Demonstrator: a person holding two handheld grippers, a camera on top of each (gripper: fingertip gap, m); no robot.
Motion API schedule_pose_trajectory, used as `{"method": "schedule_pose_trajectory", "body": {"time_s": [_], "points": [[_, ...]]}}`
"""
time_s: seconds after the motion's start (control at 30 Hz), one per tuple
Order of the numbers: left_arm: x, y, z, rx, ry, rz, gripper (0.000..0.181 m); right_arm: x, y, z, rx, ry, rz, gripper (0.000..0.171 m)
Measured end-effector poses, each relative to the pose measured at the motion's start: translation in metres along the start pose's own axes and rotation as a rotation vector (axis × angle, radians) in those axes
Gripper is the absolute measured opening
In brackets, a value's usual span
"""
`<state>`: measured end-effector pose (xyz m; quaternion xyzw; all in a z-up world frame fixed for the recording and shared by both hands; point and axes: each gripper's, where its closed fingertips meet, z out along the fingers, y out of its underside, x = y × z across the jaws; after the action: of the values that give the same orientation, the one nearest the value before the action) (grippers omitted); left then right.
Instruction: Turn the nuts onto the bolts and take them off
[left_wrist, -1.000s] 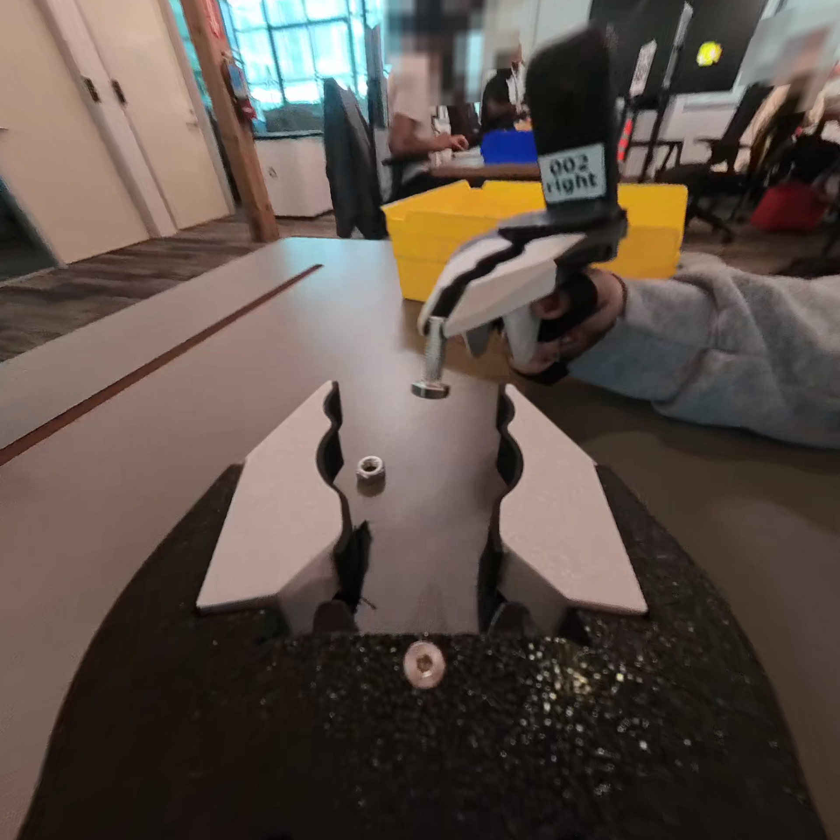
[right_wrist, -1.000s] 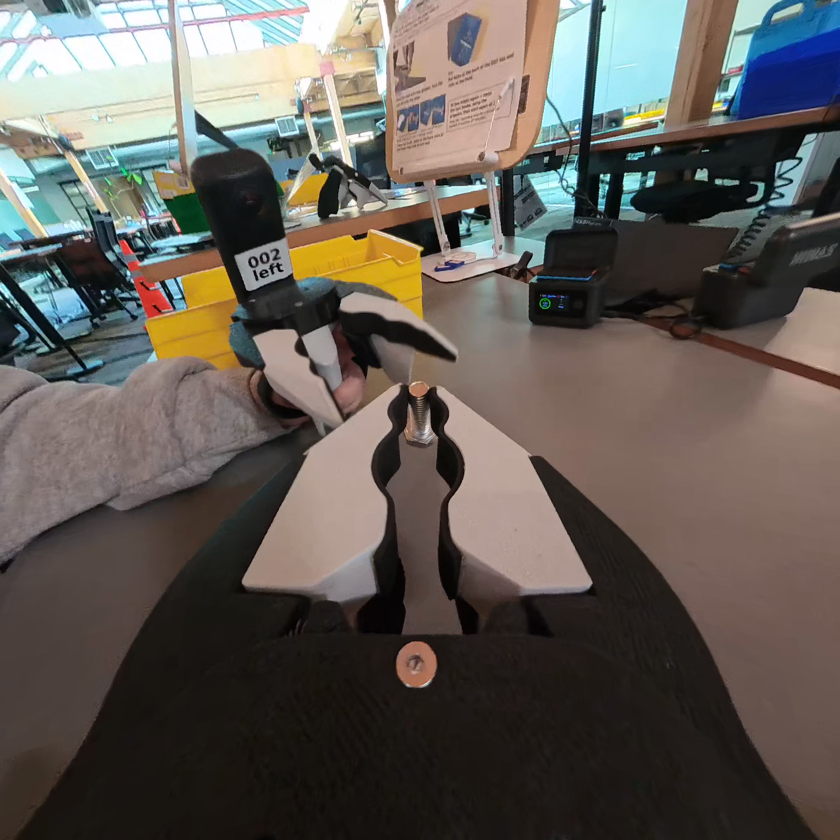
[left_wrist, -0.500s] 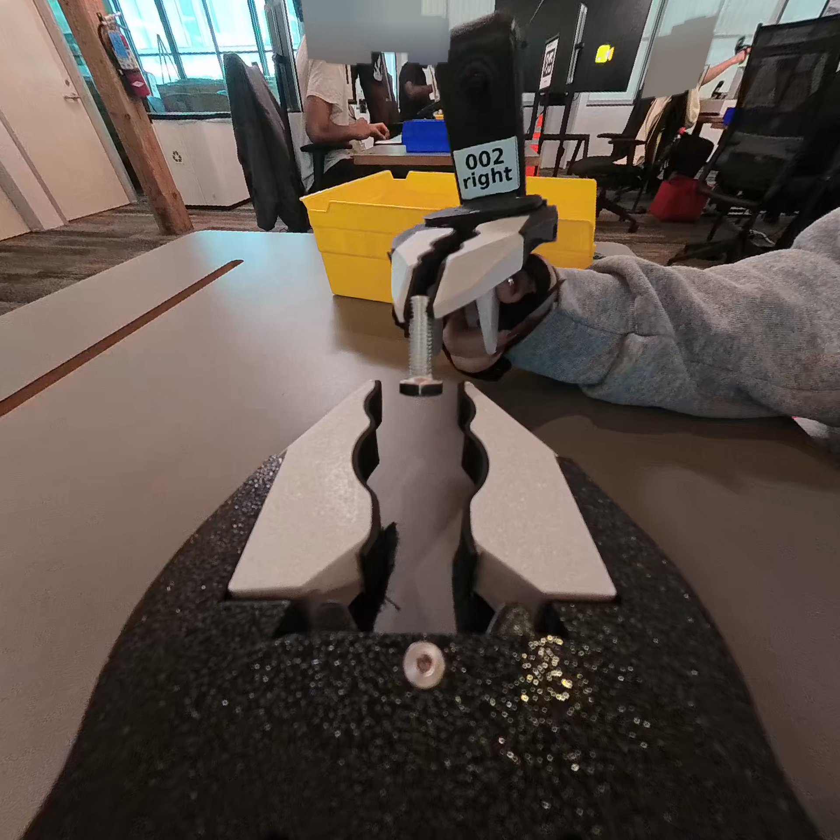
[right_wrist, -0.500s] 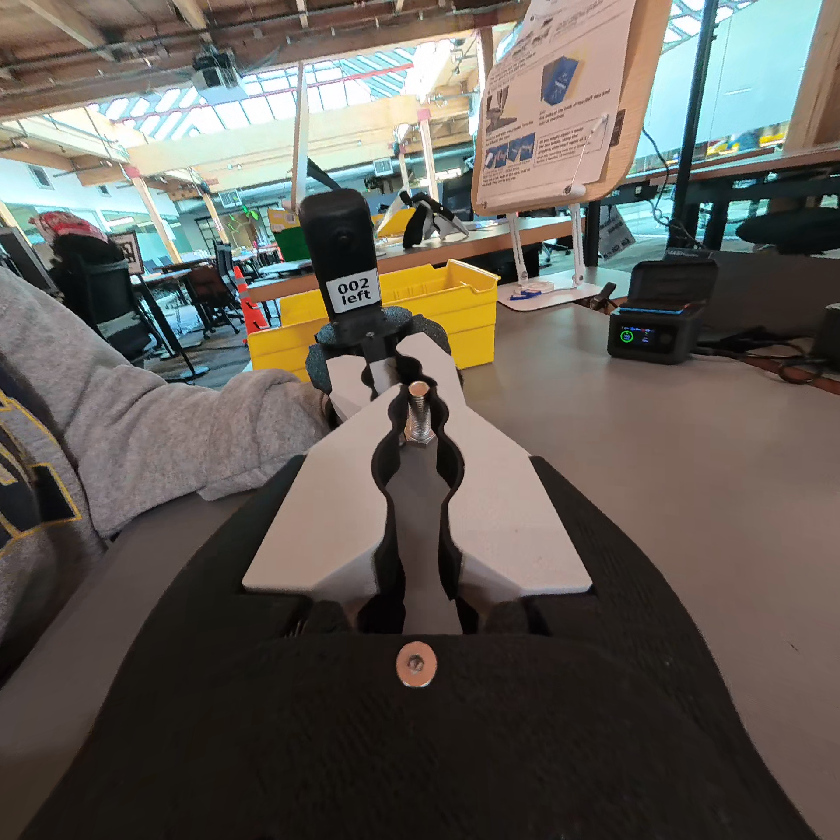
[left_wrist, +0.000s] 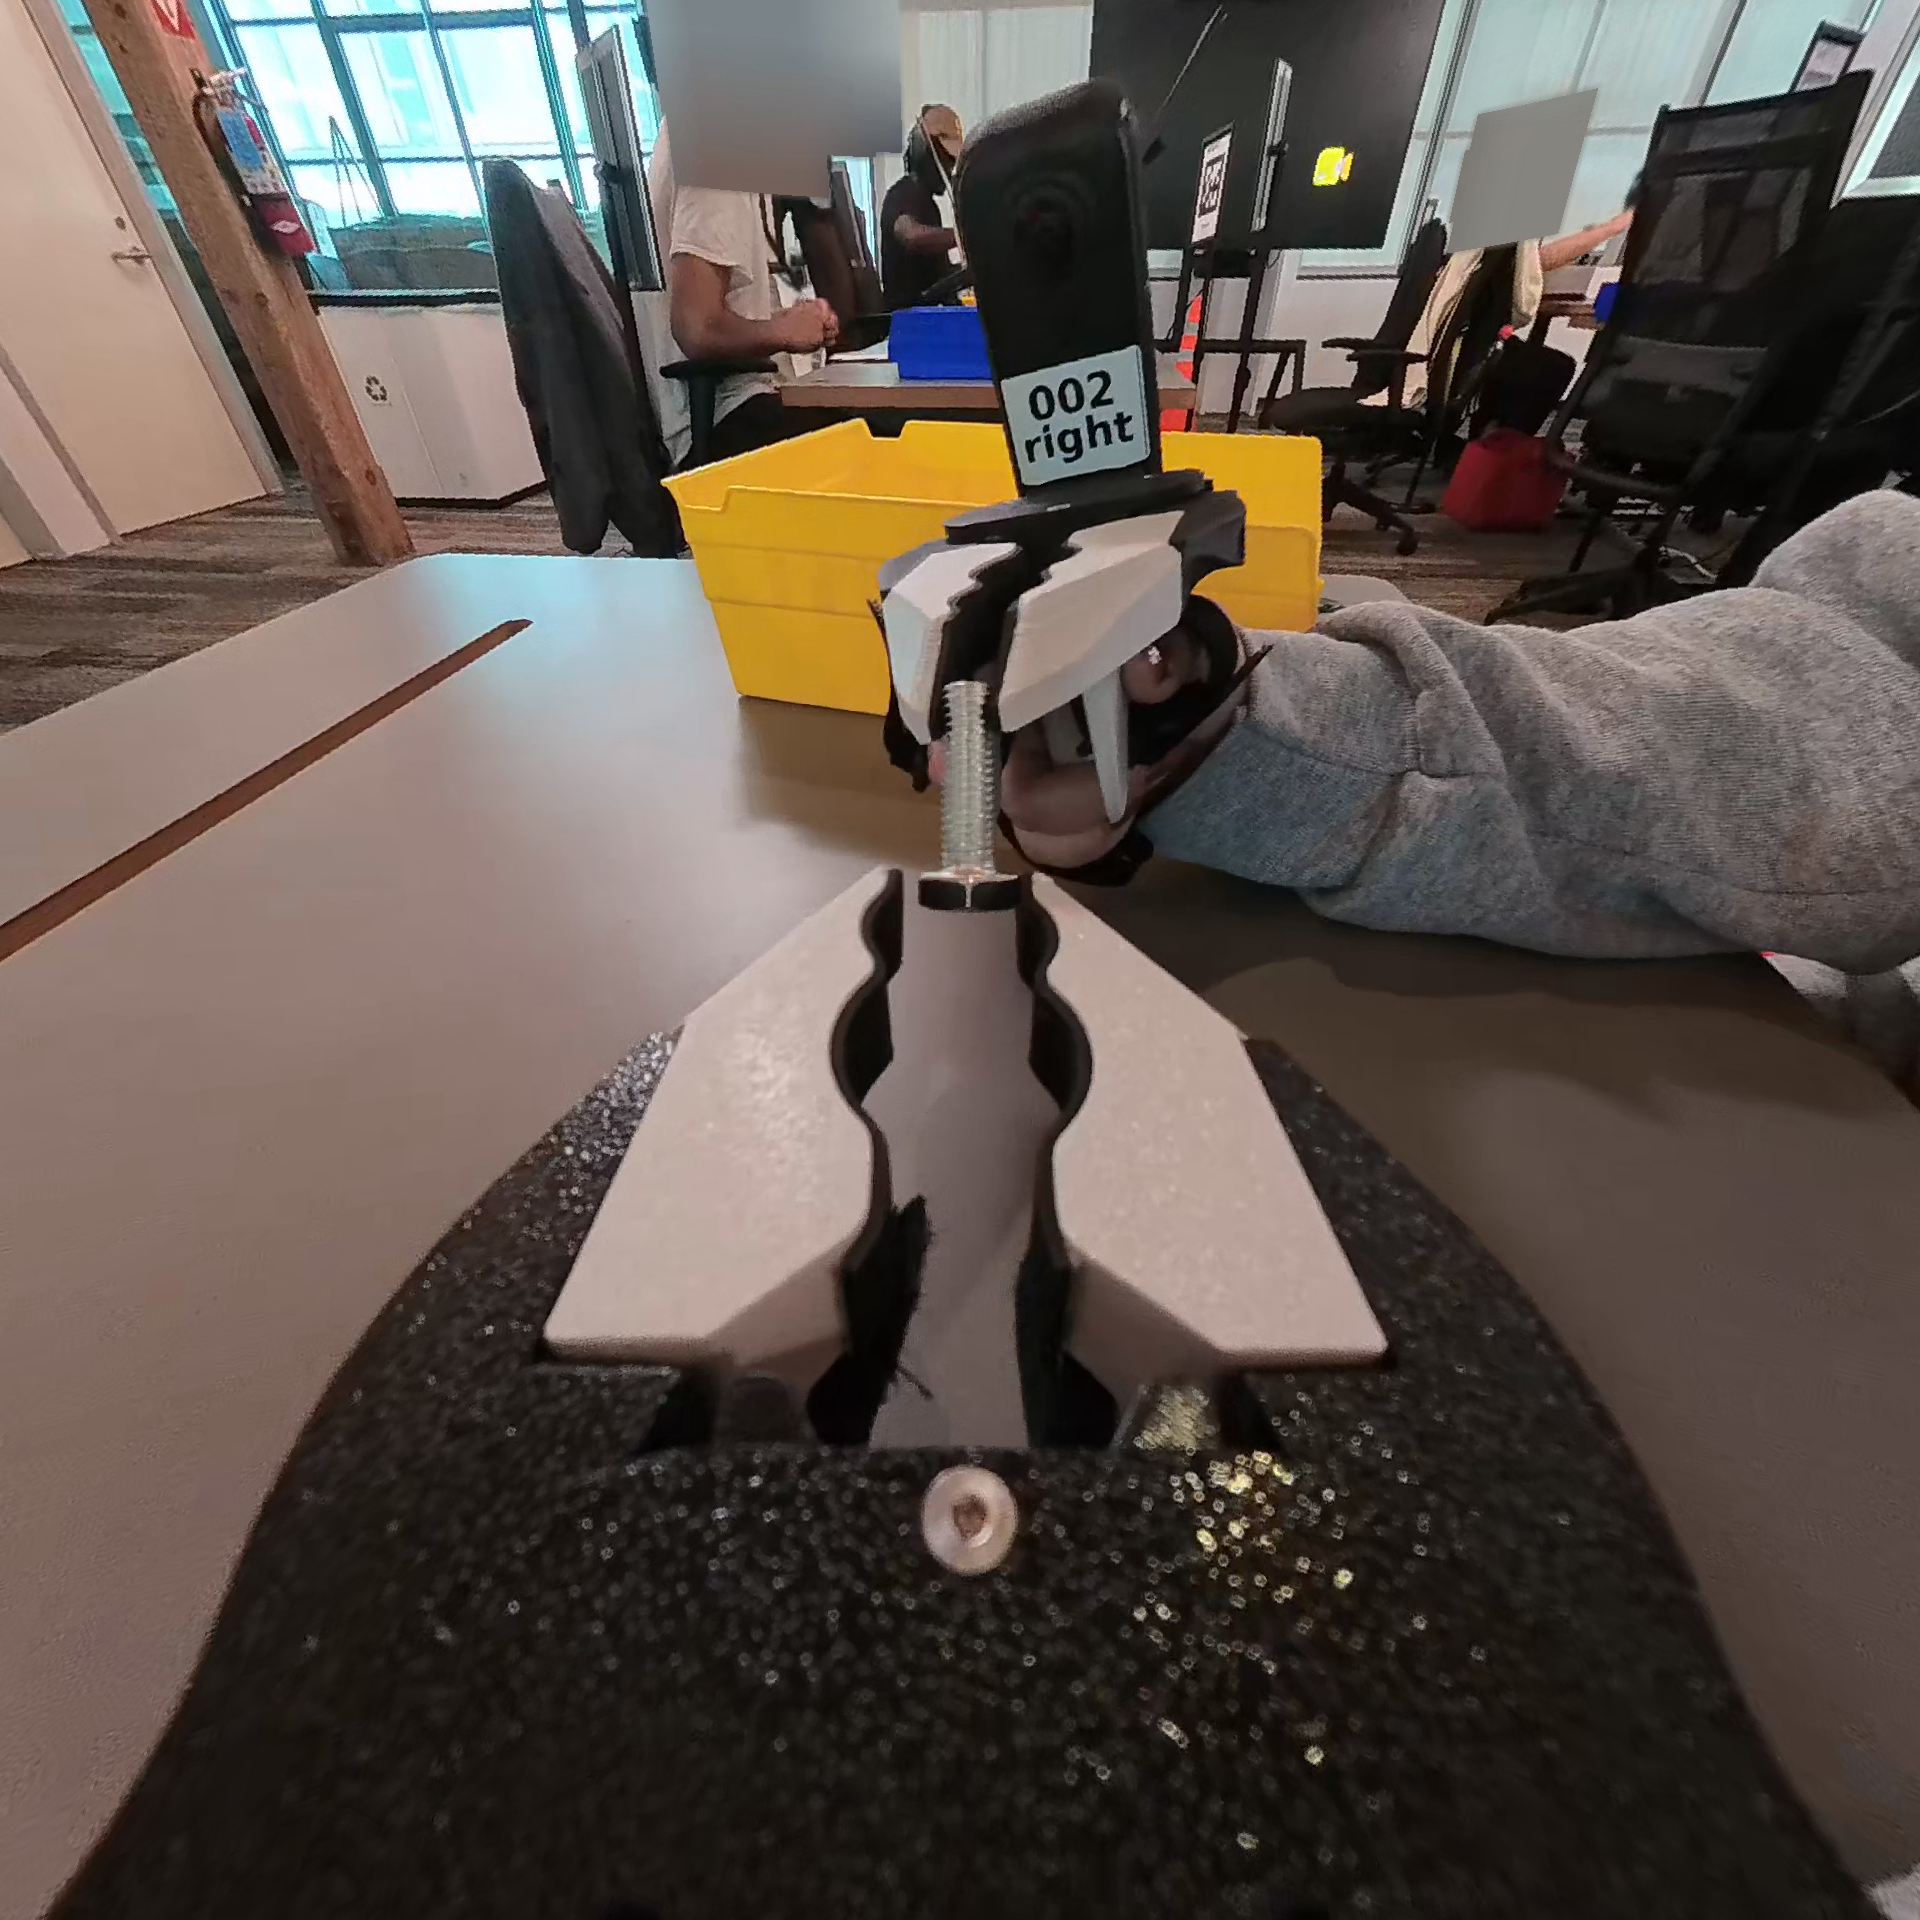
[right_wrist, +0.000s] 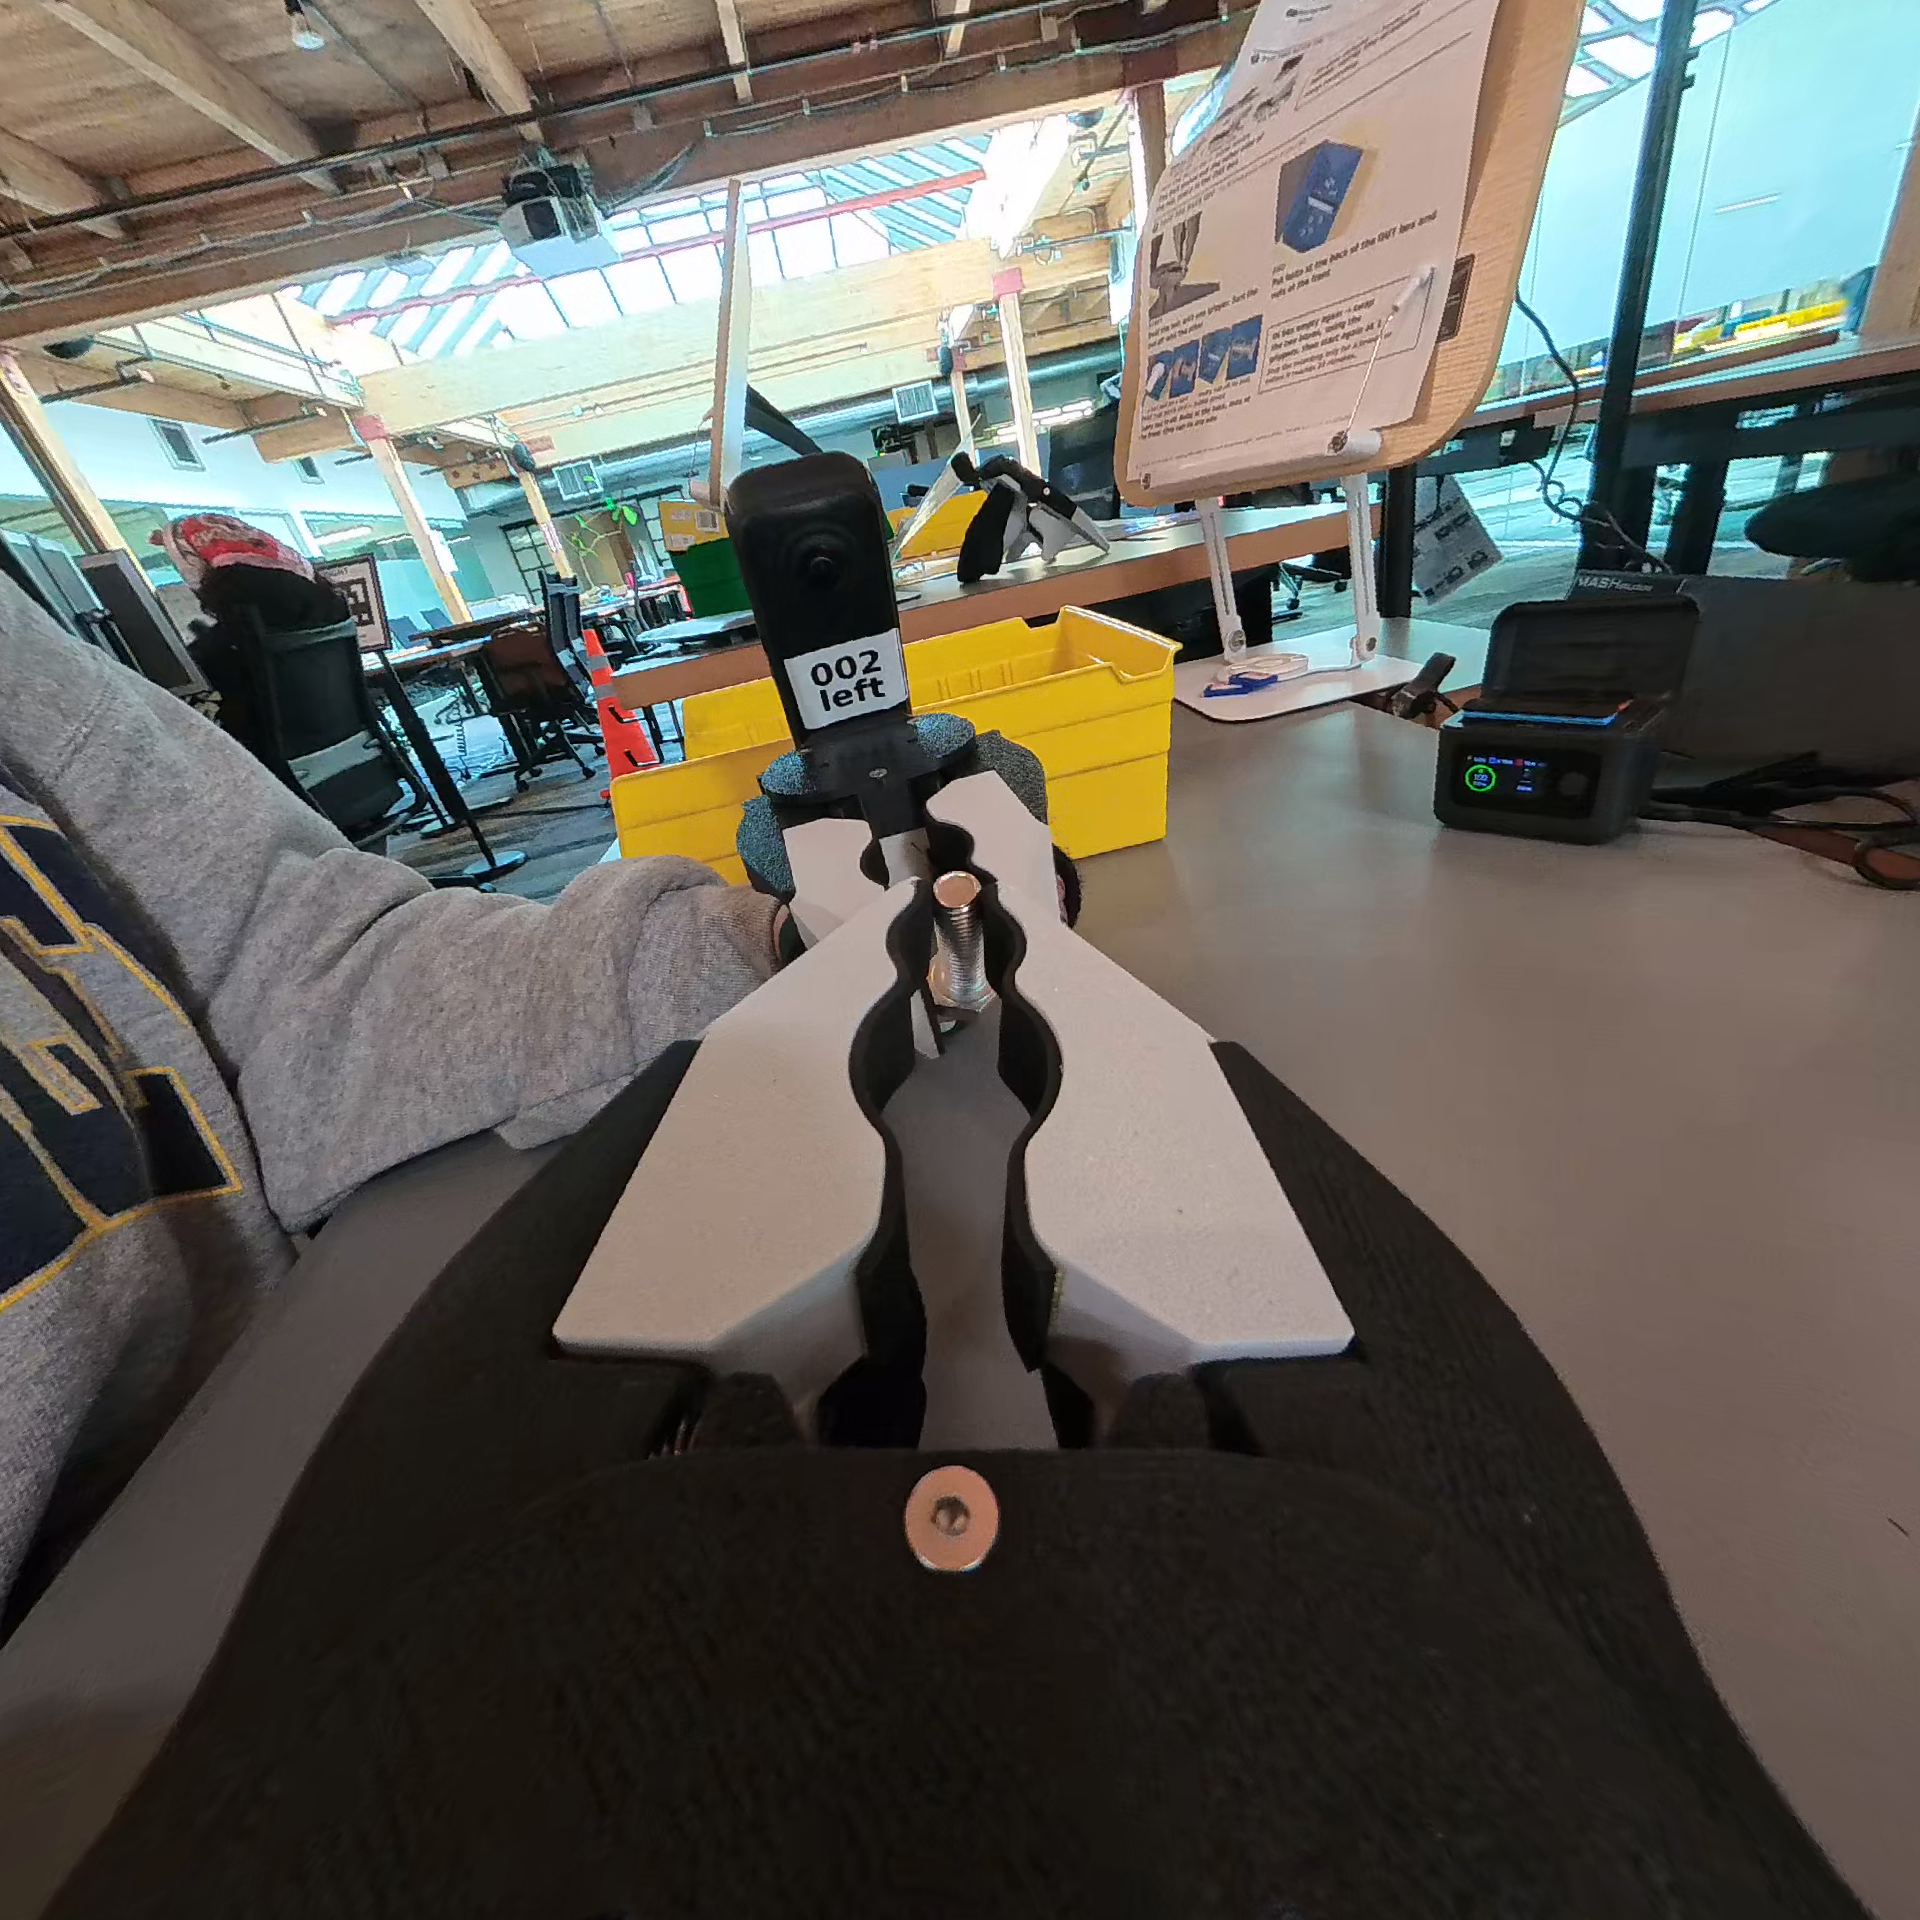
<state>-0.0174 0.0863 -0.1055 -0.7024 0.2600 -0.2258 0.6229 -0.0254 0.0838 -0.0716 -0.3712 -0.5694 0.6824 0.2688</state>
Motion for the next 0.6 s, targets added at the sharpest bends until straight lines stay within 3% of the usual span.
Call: {"method": "schedule_pose_trajectory", "body": {"time_s": [0.6], "points": [[-0.0018,-0.0004,-0.0004,0.004,-0.021,0.013,0.015,0.0036,-0.0007,-0.0003,0.010,0.026,0.011,0.008]]}}
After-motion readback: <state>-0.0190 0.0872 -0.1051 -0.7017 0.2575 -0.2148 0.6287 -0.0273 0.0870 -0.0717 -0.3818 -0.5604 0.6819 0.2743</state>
